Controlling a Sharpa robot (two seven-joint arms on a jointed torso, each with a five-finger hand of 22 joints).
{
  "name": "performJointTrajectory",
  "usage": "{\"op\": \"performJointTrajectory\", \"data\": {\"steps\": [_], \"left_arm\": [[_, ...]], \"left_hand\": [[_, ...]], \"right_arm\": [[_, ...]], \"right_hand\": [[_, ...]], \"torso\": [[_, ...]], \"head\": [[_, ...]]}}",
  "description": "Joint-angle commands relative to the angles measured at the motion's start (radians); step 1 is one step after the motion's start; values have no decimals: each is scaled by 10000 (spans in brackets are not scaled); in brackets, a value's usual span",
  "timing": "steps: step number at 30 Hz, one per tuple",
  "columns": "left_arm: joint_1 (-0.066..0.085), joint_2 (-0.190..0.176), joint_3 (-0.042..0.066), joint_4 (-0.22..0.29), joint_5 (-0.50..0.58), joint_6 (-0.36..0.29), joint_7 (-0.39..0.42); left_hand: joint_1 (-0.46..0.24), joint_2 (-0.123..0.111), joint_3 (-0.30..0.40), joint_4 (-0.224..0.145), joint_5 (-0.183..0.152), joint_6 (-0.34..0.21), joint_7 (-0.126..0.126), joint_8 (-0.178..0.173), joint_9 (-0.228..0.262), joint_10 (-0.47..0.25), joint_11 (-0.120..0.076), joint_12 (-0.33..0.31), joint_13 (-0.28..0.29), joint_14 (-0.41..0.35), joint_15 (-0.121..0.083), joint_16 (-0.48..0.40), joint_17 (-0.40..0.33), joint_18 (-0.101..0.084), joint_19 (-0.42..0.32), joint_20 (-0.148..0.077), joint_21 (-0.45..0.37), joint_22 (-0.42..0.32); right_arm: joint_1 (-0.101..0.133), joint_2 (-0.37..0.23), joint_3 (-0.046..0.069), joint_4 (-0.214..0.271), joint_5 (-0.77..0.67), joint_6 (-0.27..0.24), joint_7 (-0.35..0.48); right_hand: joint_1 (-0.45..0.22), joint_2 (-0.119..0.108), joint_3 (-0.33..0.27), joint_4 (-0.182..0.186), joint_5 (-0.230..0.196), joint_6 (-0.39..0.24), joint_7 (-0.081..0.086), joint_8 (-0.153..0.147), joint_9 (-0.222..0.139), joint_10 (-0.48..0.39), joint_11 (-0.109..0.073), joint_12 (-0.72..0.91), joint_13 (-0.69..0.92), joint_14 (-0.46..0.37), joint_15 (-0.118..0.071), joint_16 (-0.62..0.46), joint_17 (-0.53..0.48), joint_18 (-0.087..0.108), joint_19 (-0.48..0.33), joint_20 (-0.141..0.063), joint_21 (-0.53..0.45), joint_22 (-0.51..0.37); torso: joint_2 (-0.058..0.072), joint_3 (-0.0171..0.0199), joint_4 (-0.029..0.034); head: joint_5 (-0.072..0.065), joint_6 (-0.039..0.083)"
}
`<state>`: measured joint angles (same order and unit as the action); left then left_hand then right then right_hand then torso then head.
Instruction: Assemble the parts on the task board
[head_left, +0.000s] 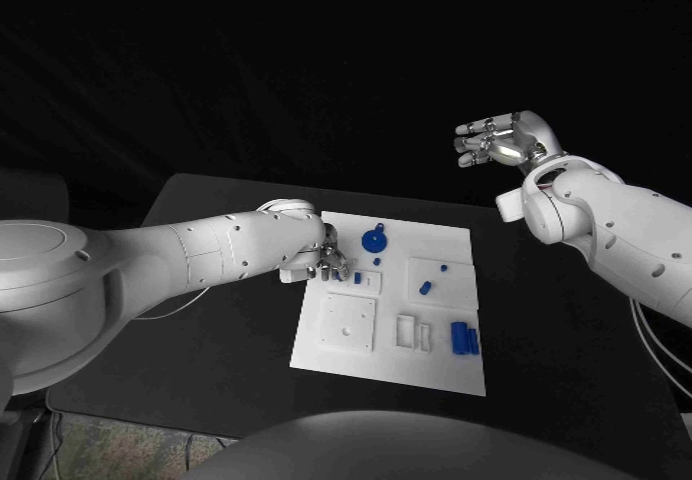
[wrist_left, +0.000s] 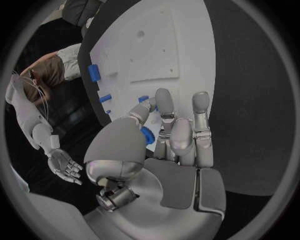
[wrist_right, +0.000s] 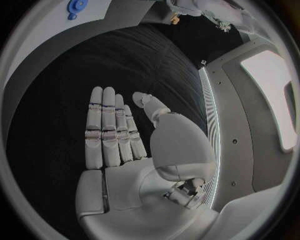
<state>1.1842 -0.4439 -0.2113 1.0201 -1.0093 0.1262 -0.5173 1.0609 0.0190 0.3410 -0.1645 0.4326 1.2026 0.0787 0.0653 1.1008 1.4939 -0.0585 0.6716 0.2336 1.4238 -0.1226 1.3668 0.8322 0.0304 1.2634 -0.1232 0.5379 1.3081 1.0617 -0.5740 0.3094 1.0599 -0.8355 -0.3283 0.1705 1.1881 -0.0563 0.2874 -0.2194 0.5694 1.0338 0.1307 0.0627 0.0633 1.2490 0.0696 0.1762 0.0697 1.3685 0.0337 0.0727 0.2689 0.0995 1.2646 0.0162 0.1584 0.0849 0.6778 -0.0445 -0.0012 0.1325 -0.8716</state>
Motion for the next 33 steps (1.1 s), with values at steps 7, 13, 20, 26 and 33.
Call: {"op": "performJointTrajectory", "data": {"steps": [7,13,20,26,33], "left_arm": [[-77,49,-49,-42,-160,-49,165],[-85,46,-61,-57,-163,-14,176],[-86,56,-65,-75,-294,-12,201],[-88,115,-67,-125,-424,10,174],[-155,245,-83,-219,-474,73,102]], "left_hand": [[346,442,-17,4,-39,1780,-1317,32,136,213,-280,-50,-8,-28,-52,-53,-27,136,-10,-6,-73,173],[346,442,-17,4,-39,1780,-1317,32,136,213,-280,-50,-8,-28,-52,-53,-27,136,-10,-6,-73,173],[360,431,-28,0,-43,1775,-1316,30,144,212,-277,-54,-3,-32,-48,-58,-36,139,-12,4,-86,175],[360,431,-28,0,-43,1775,-1316,30,144,212,-277,-54,-3,-32,-48,-58,-36,139,-12,4,-86,175],[355,460,-35,23,-127,1773,-1315,31,147,213,-278,-64,-1,-32,-45,-60,-38,142,-8,7,-93,174]], "right_arm": [[-7,-8,5,14,-67,157,58],[-7,-6,5,12,-67,159,59],[-7,-9,5,8,-67,157,62],[-7,-9,5,8,-67,155,63],[-7,0,5,9,-67,157,64]], "right_hand": [[-55,14,45,7,58,31,69,-5,9,-61,-20,-13,-16,-52,2,-47,-8,-79,-63,2,62,-9],[-55,14,45,7,58,31,69,-5,9,-61,-20,-13,-16,-52,2,-47,-8,-79,-63,2,62,-9],[-55,14,45,7,58,31,69,-5,9,-61,-20,-13,-16,-52,2,-47,-8,-79,-63,2,62,-9],[-55,20,45,-5,56,39,69,-4,9,-63,-19,-10,-16,-52,2,-46,-11,-79,-69,3,77,-22],[-55,20,45,-5,56,39,69,-4,9,-63,-19,-10,-16,-52,2,-46,-11,-79,-69,3,77,-22]], "torso": [[0,5,13],[0,-3,0],[2,-1,-1],[7,2,3],[4,3,-10]], "head": [[-10,-11],[-12,-11],[-3,-11],[-5,-11],[-16,-11]]}}
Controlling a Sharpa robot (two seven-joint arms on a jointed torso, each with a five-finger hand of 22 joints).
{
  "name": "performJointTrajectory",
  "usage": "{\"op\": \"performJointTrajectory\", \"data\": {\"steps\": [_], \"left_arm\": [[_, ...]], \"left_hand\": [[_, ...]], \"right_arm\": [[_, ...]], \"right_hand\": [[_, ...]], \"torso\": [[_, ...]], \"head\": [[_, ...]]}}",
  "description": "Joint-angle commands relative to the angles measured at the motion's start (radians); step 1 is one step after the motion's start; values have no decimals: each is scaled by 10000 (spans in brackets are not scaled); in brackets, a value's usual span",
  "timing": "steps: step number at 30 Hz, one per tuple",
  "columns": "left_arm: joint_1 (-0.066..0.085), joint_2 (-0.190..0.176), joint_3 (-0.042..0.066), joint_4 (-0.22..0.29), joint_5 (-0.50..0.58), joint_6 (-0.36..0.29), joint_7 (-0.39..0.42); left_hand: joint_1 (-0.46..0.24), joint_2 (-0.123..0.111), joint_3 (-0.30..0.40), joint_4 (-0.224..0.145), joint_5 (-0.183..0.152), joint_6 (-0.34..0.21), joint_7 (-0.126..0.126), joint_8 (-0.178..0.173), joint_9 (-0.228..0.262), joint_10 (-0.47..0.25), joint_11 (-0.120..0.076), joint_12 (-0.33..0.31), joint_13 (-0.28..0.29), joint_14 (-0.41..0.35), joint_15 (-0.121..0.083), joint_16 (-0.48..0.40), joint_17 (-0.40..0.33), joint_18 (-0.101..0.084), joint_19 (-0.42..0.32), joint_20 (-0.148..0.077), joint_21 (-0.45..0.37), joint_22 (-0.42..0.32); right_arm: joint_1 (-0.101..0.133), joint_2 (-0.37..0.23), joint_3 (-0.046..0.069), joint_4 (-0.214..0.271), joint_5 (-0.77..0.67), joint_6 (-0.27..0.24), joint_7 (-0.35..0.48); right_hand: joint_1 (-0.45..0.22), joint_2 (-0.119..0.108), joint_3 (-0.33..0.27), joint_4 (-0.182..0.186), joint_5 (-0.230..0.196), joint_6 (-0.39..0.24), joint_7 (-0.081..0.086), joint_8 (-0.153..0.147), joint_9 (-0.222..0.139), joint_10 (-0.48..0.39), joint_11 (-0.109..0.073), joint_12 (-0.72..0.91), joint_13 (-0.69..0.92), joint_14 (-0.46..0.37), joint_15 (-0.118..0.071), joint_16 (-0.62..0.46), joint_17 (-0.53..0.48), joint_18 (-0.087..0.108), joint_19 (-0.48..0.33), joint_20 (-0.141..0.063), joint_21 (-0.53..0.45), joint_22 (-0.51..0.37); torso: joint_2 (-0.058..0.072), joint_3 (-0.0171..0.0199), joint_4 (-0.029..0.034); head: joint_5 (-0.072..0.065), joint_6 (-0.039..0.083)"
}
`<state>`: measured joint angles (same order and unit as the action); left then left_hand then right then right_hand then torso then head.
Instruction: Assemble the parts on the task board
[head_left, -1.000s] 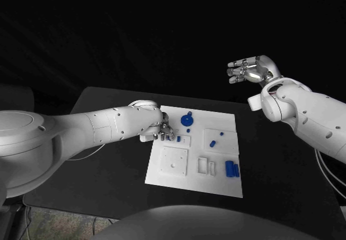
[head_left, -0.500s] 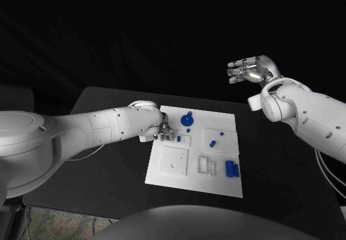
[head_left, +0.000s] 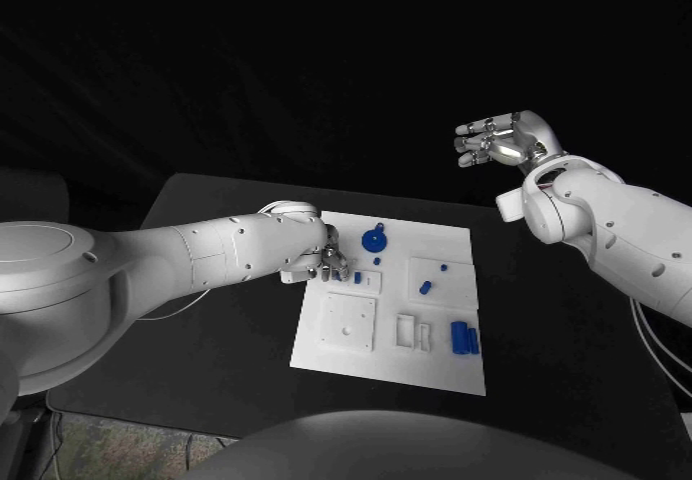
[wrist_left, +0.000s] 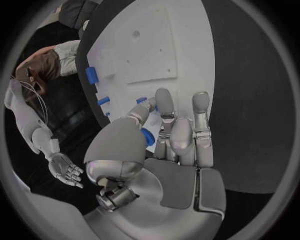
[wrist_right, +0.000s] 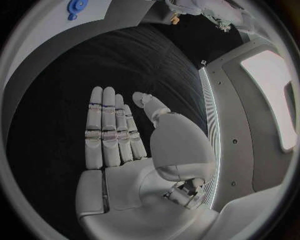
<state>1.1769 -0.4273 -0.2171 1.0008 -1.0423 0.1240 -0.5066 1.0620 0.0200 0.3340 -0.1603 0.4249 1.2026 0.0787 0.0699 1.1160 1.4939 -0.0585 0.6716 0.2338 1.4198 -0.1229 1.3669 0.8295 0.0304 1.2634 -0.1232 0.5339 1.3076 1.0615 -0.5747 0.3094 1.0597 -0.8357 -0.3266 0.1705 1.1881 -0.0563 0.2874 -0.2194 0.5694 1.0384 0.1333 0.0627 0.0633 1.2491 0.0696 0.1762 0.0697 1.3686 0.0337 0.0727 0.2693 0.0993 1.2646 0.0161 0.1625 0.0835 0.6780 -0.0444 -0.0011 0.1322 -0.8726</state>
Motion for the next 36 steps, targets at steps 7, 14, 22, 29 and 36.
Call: {"op": "performJointTrajectory", "data": {"steps": [7,14,22,29,36], "left_arm": [[-163,161,-78,-83,-156,240,-100],[-187,167,-122,-70,-202,287,-143],[-196,135,-135,63,-266,213,-147],[-200,98,-137,90,-277,-17,-135],[-202,84,-137,44,-279,-214,-110]], "left_hand": [[326,473,14,13,-120,1765,-1314,-16,-6,211,-277,-71,-2,2,-40,-73,-36,141,-7,9,-59,178],[331,477,7,15,-139,1758,-1313,-18,-7,212,-275,-77,-2,0,-41,-79,-40,141,-8,11,-63,178],[331,421,-48,14,-156,1762,-1312,-18,-16,212,-272,-90,3,-1,-39,-78,-30,150,-7,26,-73,178],[208,165,-494,434,-918,1686,-1320,-45,-226,213,-257,-196,-25,-37,-34,-146,-123,186,-12,77,-138,165],[104,-303,-1013,1262,-1422,1607,-1329,-38,-585,210,-254,-322,-27,-93,-57,-257,-332,134,12,30,-239,170]], "right_arm": [[-5,-5,5,21,-65,141,64],[-6,-16,5,32,-65,139,65],[-10,-27,5,38,-65,139,67],[-25,-25,5,32,-65,132,69],[-45,-17,5,28,-65,119,69]], "right_hand": [[-56,20,45,-5,56,-8,42,-4,9,-63,-18,-10,-16,-53,3,-46,-15,-77,-69,4,36,-8],[-56,20,45,-5,56,-8,42,-4,9,-63,-18,-10,-16,-53,3,-46,-15,-77,-69,4,36,-8],[-49,21,51,-23,65,-15,44,-5,8,-68,-17,-9,-17,-57,4,-46,-20,-75,-80,5,48,-17],[-49,21,51,-23,65,-15,44,-5,8,-68,-17,-9,-17,-57,4,-46,-20,-75,-80,5,48,-17],[-66,13,42,-18,71,-42,53,-8,7,-78,-9,-14,-18,-70,10,-50,-26,-76,-93,11,43,-25]], "torso": [[-3,9,-10],[-4,8,1],[-2,1,8],[1,5,9],[-1,4,1]], "head": [[-28,0],[-39,0],[-58,0],[-51,0],[-42,0]]}}
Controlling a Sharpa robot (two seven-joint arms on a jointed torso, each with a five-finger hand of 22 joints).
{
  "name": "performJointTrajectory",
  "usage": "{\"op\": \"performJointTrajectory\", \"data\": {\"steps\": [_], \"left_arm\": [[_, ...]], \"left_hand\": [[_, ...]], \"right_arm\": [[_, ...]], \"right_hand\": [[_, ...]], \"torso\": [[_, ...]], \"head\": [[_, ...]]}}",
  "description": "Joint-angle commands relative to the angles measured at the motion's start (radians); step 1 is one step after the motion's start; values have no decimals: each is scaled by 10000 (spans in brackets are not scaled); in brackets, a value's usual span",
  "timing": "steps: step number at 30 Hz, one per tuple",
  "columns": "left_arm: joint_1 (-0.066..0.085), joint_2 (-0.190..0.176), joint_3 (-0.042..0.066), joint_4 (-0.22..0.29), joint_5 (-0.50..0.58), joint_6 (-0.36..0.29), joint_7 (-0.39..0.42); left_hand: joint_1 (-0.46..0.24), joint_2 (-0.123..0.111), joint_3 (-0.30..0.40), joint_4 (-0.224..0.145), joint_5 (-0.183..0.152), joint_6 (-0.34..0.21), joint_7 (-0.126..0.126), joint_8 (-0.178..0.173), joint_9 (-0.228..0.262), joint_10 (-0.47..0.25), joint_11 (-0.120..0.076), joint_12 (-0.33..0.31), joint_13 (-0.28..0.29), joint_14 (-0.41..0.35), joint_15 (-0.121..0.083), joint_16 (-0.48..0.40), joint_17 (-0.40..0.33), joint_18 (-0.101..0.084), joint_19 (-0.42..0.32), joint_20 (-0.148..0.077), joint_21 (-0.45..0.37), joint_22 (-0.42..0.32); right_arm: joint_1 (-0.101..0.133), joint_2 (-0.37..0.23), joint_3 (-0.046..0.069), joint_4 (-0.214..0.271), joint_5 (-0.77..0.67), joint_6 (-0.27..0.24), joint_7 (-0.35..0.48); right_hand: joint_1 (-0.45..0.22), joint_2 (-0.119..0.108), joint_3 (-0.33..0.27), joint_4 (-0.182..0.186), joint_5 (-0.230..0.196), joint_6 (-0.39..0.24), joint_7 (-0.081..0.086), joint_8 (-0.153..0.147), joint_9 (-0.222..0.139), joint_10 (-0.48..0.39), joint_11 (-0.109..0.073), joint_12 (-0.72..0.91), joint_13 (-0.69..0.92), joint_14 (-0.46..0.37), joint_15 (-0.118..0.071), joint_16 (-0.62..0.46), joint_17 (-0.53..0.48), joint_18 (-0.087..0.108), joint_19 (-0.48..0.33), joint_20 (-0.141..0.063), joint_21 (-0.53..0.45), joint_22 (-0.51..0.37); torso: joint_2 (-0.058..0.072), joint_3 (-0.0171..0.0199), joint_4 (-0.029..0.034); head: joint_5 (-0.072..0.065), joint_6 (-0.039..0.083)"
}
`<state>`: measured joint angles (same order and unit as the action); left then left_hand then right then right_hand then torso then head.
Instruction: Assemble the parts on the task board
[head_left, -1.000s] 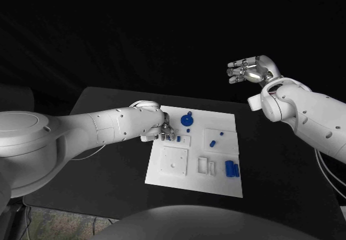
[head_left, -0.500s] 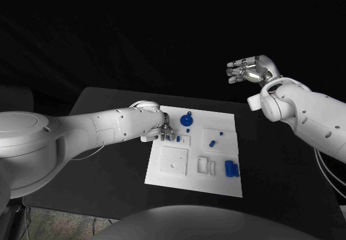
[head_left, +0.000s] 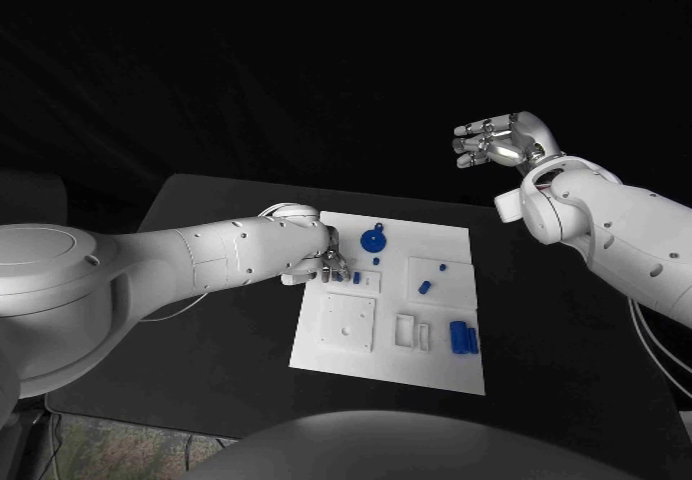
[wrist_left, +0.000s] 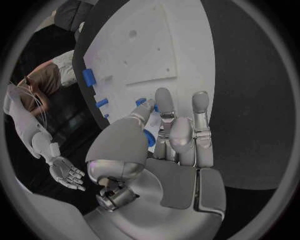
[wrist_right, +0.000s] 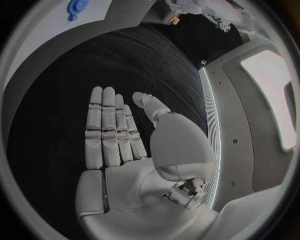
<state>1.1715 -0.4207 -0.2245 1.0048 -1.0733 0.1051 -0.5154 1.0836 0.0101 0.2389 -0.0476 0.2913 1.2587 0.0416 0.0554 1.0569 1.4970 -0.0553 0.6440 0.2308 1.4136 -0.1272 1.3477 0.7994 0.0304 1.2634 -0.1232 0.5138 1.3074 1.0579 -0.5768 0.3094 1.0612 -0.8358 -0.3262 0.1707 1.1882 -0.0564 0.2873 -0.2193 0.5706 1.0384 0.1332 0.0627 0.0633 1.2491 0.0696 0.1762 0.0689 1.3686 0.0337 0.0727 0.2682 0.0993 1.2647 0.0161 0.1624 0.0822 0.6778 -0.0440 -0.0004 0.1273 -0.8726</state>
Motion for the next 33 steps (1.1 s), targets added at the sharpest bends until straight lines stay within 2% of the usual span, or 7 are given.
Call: {"op": "performJointTrajectory", "data": {"steps": [1,6,18,22,26,29,33], "left_arm": [[-149,18,-63,-4,30,-49,-19],[-150,21,-63,-56,0,-134,-6],[-150,-34,-61,-92,-68,-136,2],[-149,-86,-60,-75,-89,-170,13],[-148,-158,-58,-32,-103,-166,29],[-147,-215,-55,25,-108,-154,44],[-146,-271,-52,93,-117,-180,58]], "left_hand": [[-154,-236,-96,189,-140,1045,-960,108,0,176,-283,-53,3,-41,-15,-80,-57,131,12,28,-41,173],[-129,-417,-189,616,-296,1041,-960,113,-21,175,-285,-102,21,-57,-31,-108,-117,87,23,-13,-86,180],[-143,-569,-204,864,-435,1062,-961,114,-10,175,-283,-118,34,-72,-38,-118,-133,84,22,-14,-116,182],[-241,-847,-231,1135,-958,1119,-972,119,-6,175,-286,-113,41,-69,-39,-112,-120,88,27,-13,-118,182],[-120,-1460,15,1969,-1511,1219,-967,119,4,175,-283,-112,43,-75,-41,-118,-127,96,28,-6,-126,182],[-99,-1838,-29,2507,-2196,1272,-943,118,16,174,-274,-130,39,-92,-38,-127,-137,97,18,-3,-134,183],[-104,-2039,-189,2889,-2347,1279,-933,117,40,174,-267,-146,36,-106,-39,-130,-143,83,9,-18,-144,183]], "right_arm": [[-11,4,4,12,-65,110,68],[-16,3,4,14,-65,93,67],[-25,-10,4,12,-65,88,57],[-28,-17,4,13,-65,88,54],[-29,-25,4,11,-65,91,49],[-31,-28,4,6,-65,93,45],[-34,-27,4,-3,-65,104,43]], "right_hand": [[-66,14,42,-18,58,-43,54,-8,7,-80,-8,-15,-9,-71,11,-50,-15,-76,-94,11,44,-12],[-73,3,37,-18,63,-62,59,-7,8,-95,-1,-22,-10,-85,17,-53,-21,-78,-109,19,33,-19],[-76,-2,37,-12,72,-128,79,-5,9,-153,26,-40,-12,-147,42,-55,-56,-77,-159,47,-14,-44],[-78,-2,41,-10,74,-138,83,-4,9,-165,32,-43,-13,-170,52,-57,-70,-77,-174,56,-30,-51],[-83,-8,45,-9,75,-153,88,-6,9,-189,43,-55,-17,-200,63,-62,-87,-78,-196,67,-50,-58],[-82,-7,62,-9,79,-165,91,-4,10,-210,51,-67,-19,-233,76,-62,-112,-77,-223,82,-76,-66],[-97,-12,77,-3,84,-188,99,-7,9,-247,69,-90,-24,-287,97,-71,-148,-78,-263,103,-114,-77]], "torso": [[1,0,-5],[3,1,-7],[2,-1,-7],[5,-3,-3],[4,-6,-4],[3,-9,3],[-1,-7,7]], "head": [[8,0],[9,0],[-13,0],[-27,0],[-41,0],[-36,0],[-29,0]]}}
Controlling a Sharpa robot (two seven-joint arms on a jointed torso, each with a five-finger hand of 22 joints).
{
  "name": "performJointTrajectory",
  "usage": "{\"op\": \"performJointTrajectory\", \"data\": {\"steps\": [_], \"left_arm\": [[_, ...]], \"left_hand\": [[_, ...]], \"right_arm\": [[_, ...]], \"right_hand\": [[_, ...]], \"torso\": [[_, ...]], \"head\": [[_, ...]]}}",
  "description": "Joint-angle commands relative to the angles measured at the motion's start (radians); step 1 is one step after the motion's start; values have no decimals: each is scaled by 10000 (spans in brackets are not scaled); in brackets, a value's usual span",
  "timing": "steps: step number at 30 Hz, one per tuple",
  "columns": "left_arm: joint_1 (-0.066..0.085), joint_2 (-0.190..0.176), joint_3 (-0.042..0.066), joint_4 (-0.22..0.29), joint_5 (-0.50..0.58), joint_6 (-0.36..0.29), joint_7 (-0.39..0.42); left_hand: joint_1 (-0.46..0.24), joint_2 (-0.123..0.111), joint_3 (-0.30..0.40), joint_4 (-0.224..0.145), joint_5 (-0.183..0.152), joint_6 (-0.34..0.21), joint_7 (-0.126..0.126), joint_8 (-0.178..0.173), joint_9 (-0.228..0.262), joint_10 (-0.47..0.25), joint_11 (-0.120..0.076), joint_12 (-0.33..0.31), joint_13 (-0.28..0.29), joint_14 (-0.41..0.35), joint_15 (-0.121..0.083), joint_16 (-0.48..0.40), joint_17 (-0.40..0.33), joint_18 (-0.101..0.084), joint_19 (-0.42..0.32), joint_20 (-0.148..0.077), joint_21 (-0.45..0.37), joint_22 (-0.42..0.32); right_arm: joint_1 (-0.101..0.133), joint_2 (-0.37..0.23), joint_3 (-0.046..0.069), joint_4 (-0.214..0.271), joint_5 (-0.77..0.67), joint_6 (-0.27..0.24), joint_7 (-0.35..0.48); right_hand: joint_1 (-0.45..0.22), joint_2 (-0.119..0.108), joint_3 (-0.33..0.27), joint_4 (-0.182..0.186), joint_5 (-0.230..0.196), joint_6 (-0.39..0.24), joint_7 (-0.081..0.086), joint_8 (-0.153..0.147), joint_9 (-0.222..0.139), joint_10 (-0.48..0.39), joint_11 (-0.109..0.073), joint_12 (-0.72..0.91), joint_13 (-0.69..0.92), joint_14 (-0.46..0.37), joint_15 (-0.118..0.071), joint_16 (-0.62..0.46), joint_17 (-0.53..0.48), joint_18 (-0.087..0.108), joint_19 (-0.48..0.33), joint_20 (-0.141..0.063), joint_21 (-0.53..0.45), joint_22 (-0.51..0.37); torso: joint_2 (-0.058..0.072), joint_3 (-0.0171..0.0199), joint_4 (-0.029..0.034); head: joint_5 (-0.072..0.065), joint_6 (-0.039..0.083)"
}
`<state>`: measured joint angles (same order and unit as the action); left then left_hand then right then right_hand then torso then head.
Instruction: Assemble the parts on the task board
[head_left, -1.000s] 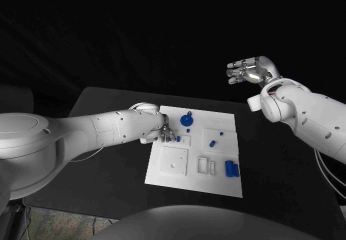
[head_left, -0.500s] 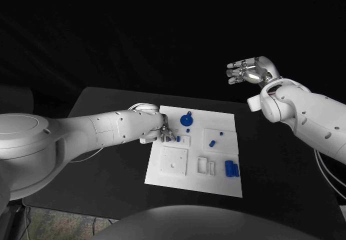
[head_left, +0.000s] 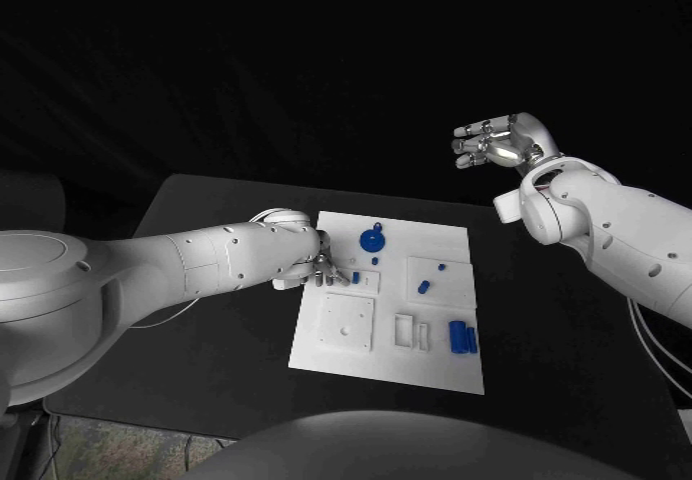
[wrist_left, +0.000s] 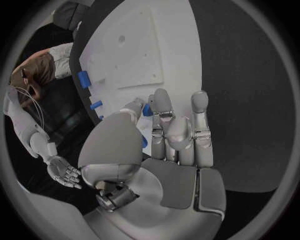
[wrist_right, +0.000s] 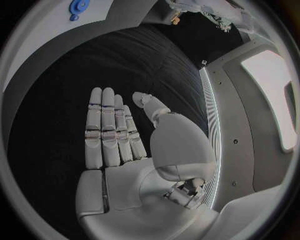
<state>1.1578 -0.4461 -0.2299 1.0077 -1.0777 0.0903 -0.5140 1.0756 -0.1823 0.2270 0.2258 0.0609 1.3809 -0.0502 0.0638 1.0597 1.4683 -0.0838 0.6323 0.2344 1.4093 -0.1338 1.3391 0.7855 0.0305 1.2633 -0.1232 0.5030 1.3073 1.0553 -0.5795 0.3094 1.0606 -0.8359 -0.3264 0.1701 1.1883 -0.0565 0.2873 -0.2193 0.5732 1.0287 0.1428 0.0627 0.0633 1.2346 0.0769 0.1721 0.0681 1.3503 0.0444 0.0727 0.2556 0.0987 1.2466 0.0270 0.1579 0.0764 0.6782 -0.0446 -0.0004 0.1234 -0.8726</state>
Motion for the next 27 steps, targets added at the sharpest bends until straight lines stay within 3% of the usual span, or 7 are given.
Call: {"op": "performJointTrajectory", "data": {"steps": [1,8,10,17,23,26,27], "left_arm": [[-9,-27,3,74,-81,-43,46],[-8,-108,12,128,-107,-175,89],[-8,-137,20,157,-108,-197,104],[0,-342,96,407,-85,-236,162],[64,-836,381,1049,50,-397,176],[179,-1247,685,1586,578,-560,491],[238,-1344,742,1710,822,-683,814]], "left_hand": [[-19,-127,-81,189,-44,57,-12,32,13,460,18,-25,2,-63,26,-42,1,79,12,-22,-34,185],[-304,-385,-379,570,-124,60,-12,32,13,462,6,-29,-20,-71,-8,-37,23,43,23,-90,-29,185],[-130,-111,-1378,621,-100,53,-10,30,5,460,12,-20,-29,-67,-3,-42,24,9,28,-106,-29,183],[-94,-238,-1527,630,-113,24,2,29,-18,459,16,-60,-63,-101,-8,-79,-19,-24,6,-132,-50,179],[10,-180,-1518,628,-115,-61,28,17,-43,453,30,-123,-96,-155,-5,-131,-101,-57,-19,-154,-77,177],[29,-95,-1463,613,-116,-206,75,8,-152,432,68,-286,-151,-296,13,-245,-285,-108,-98,-178,-150,161],[210,112,-1366,522,-102,-671,209,-18,-323,176,147,-531,-233,-683,50,-619,-1033,-149,-225,-183,-241,133]], "right_arm": [[-9,1,5,2,-64,109,48],[-23,13,5,-13,-64,146,39],[-31,17,5,-18,-64,160,38],[-65,21,5,-38,-64,198,34],[-80,-13,4,-37,-64,228,26],[-84,-61,4,-36,-64,223,20],[-85,-72,4,-36,-64,218,20]], "right_hand": [[-109,-15,87,3,63,-108,11,-6,9,-129,10,-66,-19,-153,7,-76,-45,-74,-118,12,-98,-29],[-222,-55,277,54,83,-183,51,-2,13,-349,124,-241,-46,-533,159,-73,-321,-38,-392,195,-422,-73],[-244,-81,346,68,82,-194,58,-2,13,-380,148,-295,-47,-586,187,-70,-439,-22,-428,236,-516,-73],[-270,-147,479,130,84,-219,76,-2,14,-442,191,-416,-54,-684,250,-61,-806,1,-476,317,-740,-67],[-268,-160,503,158,90,-216,76,-1,14,-461,202,-450,-58,-700,262,-68,-919,4,-479,331,-788,-66],[-264,-164,508,158,91,-219,79,-1,14,-464,205,-455,-58,-699,265,-65,-933,3,-483,334,-796,-67],[-263,-165,508,157,91,-219,79,-1,14,-464,205,-456,-58,-700,265,-65,-936,3,-483,334,-796,-67]], "torso": [[-4,-2,9],[-1,-6,3],[0,-2,-2],[-7,3,5],[-5,12,3],[-3,11,13],[-3,10,12]], "head": [[11,0],[23,0],[29,0],[28,0],[-14,6],[-72,44],[-83,53]]}}
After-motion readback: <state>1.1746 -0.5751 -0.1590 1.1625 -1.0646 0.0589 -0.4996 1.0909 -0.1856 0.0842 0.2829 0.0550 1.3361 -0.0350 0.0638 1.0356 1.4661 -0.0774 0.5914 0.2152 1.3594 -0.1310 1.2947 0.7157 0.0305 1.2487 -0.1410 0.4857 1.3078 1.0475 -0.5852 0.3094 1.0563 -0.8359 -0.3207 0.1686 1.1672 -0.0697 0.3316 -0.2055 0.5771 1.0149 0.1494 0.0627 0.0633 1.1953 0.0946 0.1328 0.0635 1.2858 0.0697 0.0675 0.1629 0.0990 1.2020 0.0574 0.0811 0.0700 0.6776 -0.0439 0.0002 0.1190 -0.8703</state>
